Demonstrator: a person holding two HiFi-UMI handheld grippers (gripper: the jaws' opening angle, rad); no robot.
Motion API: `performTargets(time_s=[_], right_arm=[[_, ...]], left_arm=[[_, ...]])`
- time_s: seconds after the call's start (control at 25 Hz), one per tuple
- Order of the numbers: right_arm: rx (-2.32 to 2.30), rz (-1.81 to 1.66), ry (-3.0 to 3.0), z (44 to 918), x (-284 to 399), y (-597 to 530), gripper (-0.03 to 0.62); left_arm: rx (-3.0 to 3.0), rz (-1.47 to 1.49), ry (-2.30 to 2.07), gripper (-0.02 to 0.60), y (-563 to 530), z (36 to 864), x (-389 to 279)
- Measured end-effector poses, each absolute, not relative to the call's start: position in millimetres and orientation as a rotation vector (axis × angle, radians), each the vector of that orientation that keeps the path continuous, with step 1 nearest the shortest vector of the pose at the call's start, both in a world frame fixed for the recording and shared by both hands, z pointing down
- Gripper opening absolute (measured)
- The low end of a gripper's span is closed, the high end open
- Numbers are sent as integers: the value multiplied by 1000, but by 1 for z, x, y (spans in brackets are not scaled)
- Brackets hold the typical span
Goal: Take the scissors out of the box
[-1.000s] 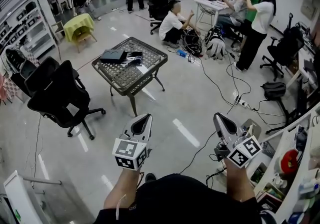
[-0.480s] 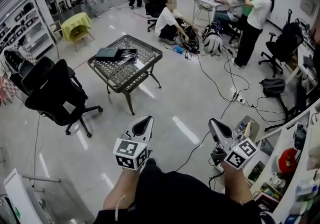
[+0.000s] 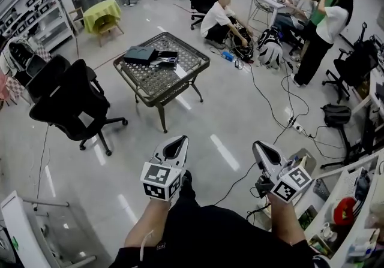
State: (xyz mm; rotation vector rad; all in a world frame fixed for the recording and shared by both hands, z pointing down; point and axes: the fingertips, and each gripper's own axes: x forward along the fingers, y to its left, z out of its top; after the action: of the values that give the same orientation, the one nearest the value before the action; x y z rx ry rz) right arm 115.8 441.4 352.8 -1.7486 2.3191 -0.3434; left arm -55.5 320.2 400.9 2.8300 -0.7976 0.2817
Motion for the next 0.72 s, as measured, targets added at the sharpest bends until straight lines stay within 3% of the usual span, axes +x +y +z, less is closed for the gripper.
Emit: performTargets(time_s=[0.72], right_arm=[[-1653,-388,2387,342,84,179,29]], left_arm=[[2817,254,-793,8,74,395,-72]])
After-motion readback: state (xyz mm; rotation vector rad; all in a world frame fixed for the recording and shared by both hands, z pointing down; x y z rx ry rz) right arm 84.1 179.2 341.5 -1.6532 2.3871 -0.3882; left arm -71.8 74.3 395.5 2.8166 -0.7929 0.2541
